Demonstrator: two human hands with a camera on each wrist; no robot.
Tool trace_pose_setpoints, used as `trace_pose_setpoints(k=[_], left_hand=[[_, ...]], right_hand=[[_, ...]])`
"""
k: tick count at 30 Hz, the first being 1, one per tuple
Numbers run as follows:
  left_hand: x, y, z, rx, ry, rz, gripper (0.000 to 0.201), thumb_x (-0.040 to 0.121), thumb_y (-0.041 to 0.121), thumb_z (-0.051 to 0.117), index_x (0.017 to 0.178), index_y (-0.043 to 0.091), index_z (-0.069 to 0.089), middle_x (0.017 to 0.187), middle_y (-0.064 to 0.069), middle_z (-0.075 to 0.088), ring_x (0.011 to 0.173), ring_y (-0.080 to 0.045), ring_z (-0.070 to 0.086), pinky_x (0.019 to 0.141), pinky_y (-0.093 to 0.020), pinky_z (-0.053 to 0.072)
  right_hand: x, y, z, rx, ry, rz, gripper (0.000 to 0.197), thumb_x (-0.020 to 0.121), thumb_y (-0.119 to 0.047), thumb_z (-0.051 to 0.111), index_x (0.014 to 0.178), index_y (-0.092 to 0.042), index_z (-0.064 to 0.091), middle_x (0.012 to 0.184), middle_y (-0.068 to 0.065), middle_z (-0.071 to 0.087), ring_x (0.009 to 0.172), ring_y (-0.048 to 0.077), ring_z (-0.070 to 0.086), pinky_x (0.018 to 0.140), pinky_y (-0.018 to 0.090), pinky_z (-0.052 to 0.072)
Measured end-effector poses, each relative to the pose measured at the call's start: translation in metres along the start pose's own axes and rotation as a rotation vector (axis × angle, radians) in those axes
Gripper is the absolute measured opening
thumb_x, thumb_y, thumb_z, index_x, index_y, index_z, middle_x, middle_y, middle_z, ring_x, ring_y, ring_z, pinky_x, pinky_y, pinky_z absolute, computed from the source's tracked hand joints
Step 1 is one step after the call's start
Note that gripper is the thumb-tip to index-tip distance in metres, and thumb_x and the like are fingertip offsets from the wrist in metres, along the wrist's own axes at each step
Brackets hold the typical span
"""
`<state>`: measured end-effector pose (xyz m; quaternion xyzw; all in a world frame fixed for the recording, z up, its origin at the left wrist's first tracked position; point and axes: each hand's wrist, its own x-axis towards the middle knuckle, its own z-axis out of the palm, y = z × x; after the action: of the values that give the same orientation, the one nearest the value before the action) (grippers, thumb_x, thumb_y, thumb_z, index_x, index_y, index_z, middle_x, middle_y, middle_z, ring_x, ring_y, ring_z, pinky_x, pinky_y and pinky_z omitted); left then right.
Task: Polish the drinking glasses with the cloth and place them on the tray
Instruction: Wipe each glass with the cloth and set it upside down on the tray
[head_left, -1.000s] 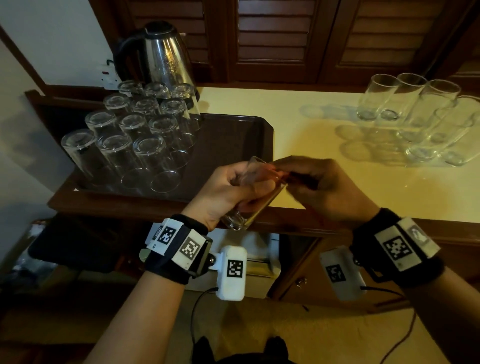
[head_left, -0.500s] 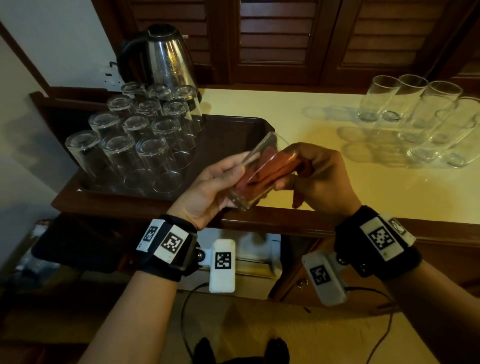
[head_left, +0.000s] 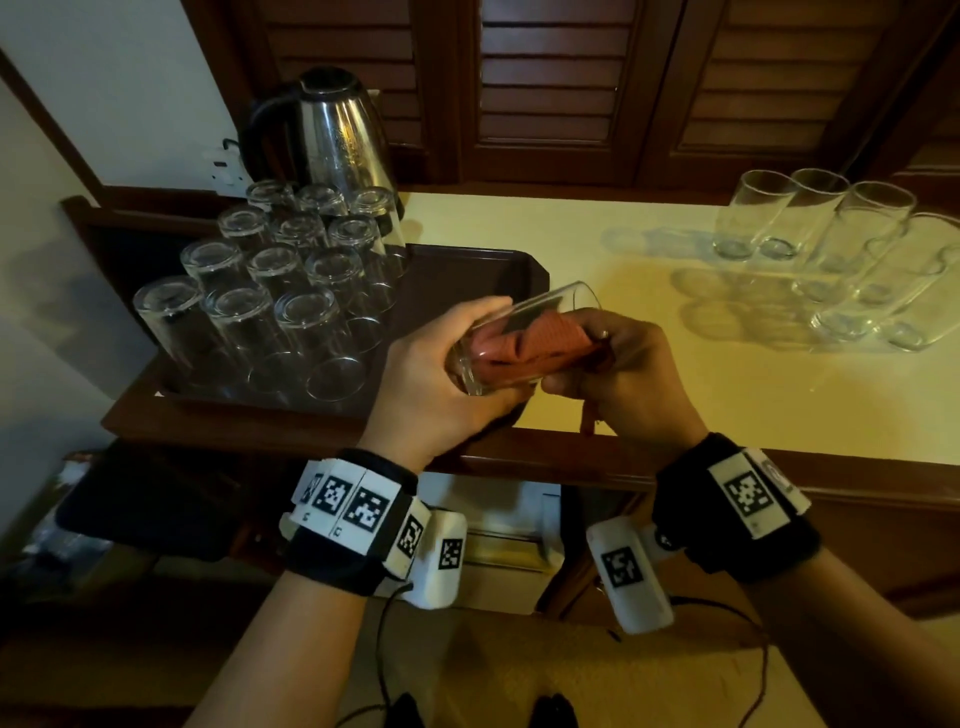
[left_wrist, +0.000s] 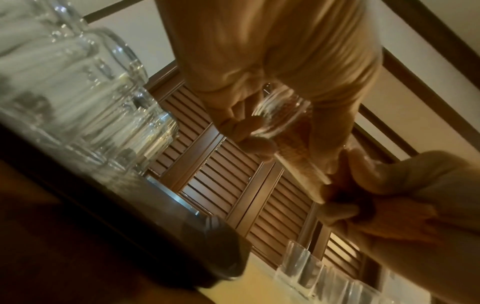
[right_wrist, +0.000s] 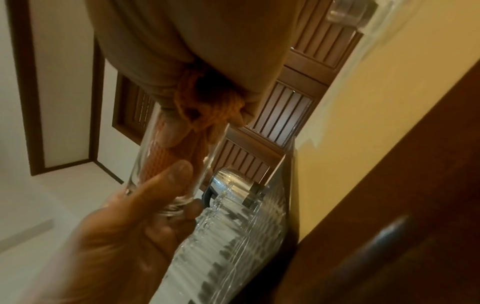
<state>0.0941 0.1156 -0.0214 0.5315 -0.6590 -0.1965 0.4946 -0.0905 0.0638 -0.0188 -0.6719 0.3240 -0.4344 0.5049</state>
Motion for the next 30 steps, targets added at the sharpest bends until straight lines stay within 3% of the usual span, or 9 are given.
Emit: trace_pose_setpoints(k=[5,8,10,15,18,21,24,26,30], left_hand=[[0.007,0.001,0.003,-0.644,-0.097,-0.475,0.067,0.057,0.042,0.088,0.117,0.022,0.065,0.099,0.000,0.069,0.062,-0.011,0.059,0.051,-0.018,0.045],[0.004,-0.002,0.001,-0.687,-0.025,-0.463,0.063,0.056,0.044,0.085,0.109,0.015,0.068,0.084,-0.002,0.072,0.051,-0.014,0.051,0.042,-0.017,0.040],[0.002,0.000,-0.002,-0.489,0.033,-0.306,0.058,0.062,0.044,0.082,0.112,0.019,0.067,0.086,0.001,0.074,0.054,-0.009,0.060,0.047,-0.017,0.047],[0.000,-0.003,-0.012,-0.110,0.028,-0.011,0.066,0.067,0.044,0.082,0.125,0.024,0.060,0.115,0.022,0.063,0.105,0.005,0.065,0.086,-0.013,0.052],[0.000,0.000,-0.007,-0.288,-0.001,-0.154,0.072,0.062,0.034,0.089,0.127,0.024,0.060,0.115,0.016,0.066,0.105,-0.001,0.066,0.085,-0.018,0.054],[0.001,0.005,0.002,-0.635,0.020,-0.401,0.074,0.054,0.032,0.090,0.121,0.023,0.061,0.108,0.001,0.070,0.074,-0.008,0.066,0.059,-0.017,0.051],[0.003,0.006,0.001,-0.815,0.031,-0.458,0.059,0.058,0.036,0.088,0.109,0.017,0.065,0.089,-0.002,0.071,0.052,-0.008,0.052,0.044,-0.016,0.041],[0.004,0.007,-0.003,-0.702,0.069,-0.373,0.052,0.060,0.037,0.084,0.106,0.020,0.067,0.087,0.002,0.072,0.055,-0.008,0.055,0.047,-0.016,0.045],[0.001,0.004,-0.004,-0.283,0.103,-0.111,0.064,0.064,0.044,0.082,0.122,0.026,0.059,0.109,0.013,0.067,0.097,-0.002,0.068,0.076,-0.018,0.055]], right_hand=[[0.008,-0.006,-0.001,-0.124,0.054,-0.033,0.035,0.080,0.016,0.071,0.105,-0.008,0.069,0.088,0.011,0.072,0.066,0.033,0.067,0.040,0.040,0.051],[0.008,-0.009,0.002,-0.142,-0.001,-0.023,0.038,0.080,0.016,0.071,0.100,-0.017,0.066,0.088,0.005,0.068,0.062,0.013,0.067,0.040,0.032,0.051],[0.007,-0.009,0.003,-0.074,-0.023,0.002,0.037,0.079,0.017,0.070,0.094,-0.017,0.066,0.083,-0.001,0.068,0.065,0.010,0.066,0.048,0.038,0.055],[-0.003,-0.005,0.008,0.167,0.005,0.068,0.025,0.084,0.013,0.067,0.093,-0.010,0.066,0.069,-0.006,0.070,0.051,0.007,0.059,0.033,0.019,0.040],[-0.001,-0.007,0.009,0.173,0.082,0.036,0.028,0.080,0.019,0.066,0.083,-0.009,0.065,0.066,-0.005,0.070,0.049,0.007,0.059,0.034,0.019,0.038],[0.005,-0.013,0.007,0.068,0.104,-0.070,0.025,0.075,0.013,0.073,0.083,-0.010,0.068,0.068,-0.005,0.070,0.050,0.012,0.060,0.032,0.023,0.039],[0.007,-0.016,0.008,0.015,0.052,-0.103,0.029,0.075,0.011,0.074,0.087,-0.015,0.066,0.077,-0.008,0.069,0.058,0.007,0.064,0.034,0.023,0.043],[0.008,-0.016,0.008,0.016,0.023,-0.049,0.038,0.078,0.020,0.067,0.087,-0.016,0.065,0.075,-0.011,0.068,0.061,0.002,0.064,0.038,0.018,0.043],[0.010,-0.014,0.004,0.072,-0.009,0.061,0.036,0.082,0.022,0.059,0.083,-0.014,0.063,0.060,-0.012,0.064,0.053,0.003,0.056,0.041,0.026,0.040]])
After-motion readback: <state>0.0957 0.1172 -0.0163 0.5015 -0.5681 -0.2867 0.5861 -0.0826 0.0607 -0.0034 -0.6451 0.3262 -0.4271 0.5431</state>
